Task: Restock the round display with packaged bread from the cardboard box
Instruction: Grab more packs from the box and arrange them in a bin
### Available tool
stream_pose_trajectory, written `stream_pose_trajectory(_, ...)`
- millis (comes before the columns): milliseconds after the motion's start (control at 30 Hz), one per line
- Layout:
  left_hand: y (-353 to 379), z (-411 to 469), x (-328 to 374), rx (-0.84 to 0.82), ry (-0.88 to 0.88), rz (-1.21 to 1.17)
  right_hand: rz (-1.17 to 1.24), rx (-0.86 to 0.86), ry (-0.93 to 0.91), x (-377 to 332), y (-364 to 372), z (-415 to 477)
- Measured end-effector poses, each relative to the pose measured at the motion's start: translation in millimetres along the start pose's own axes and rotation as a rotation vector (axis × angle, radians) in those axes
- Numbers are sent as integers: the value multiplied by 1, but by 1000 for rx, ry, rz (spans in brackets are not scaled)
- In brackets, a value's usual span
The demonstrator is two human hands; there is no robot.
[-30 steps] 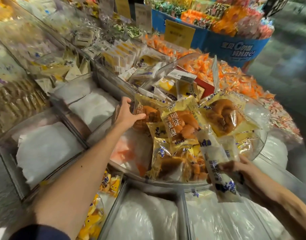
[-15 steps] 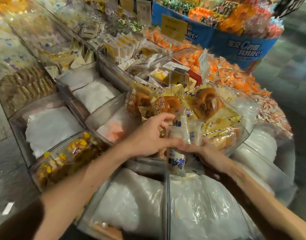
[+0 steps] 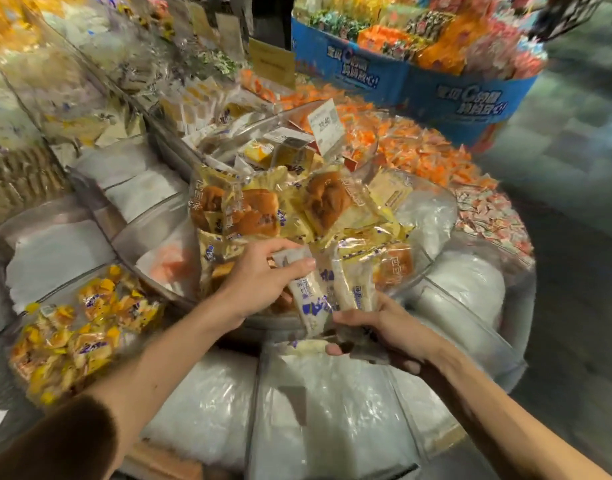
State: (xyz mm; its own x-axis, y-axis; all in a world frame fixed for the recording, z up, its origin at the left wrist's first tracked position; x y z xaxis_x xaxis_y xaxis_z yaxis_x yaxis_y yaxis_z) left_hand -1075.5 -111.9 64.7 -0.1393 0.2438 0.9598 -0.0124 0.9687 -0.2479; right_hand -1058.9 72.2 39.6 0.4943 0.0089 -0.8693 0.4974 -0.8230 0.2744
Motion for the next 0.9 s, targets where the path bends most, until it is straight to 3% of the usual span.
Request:
stream_pose_trajectory(133, 49, 3, 5, 78, -88, -75, 93, 15, 11, -5, -55, -15)
stream_pose_trajectory(267, 105, -3, -4, 164, -216, -213, -44, -1, 10, -10, -115, -23)
stream_pose_trajectory(367, 136, -16, -15, 99, -323, -247, -128, 1, 52, -4, -150, -25)
stream_pose_trajectory(633, 153, -56, -83, -96, -295, 424, -417, -123, 122, 45, -157, -16)
stream_pose_trajectory(733, 150, -58, -105, -97, -287, 497, -444, -120, 128, 61, -148, -11)
stream_pose_trajectory(900, 125, -33, -119, 11, -215, 447, -329, 109, 96, 63, -158, 16)
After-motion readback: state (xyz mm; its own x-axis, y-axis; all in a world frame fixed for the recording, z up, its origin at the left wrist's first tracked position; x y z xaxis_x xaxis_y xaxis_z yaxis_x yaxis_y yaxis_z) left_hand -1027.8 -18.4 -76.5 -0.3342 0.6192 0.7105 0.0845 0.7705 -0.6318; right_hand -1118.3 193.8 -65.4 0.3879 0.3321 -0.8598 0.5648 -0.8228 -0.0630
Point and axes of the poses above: each hand's wrist, its own z-axis towards the middle knuckle, its own y-axis out of the palm, x = y × z, the point moved 5 cm from there along z, towards the middle knuckle, and after that the axes turned 2 degrees about -x, right-handed, at the moved point
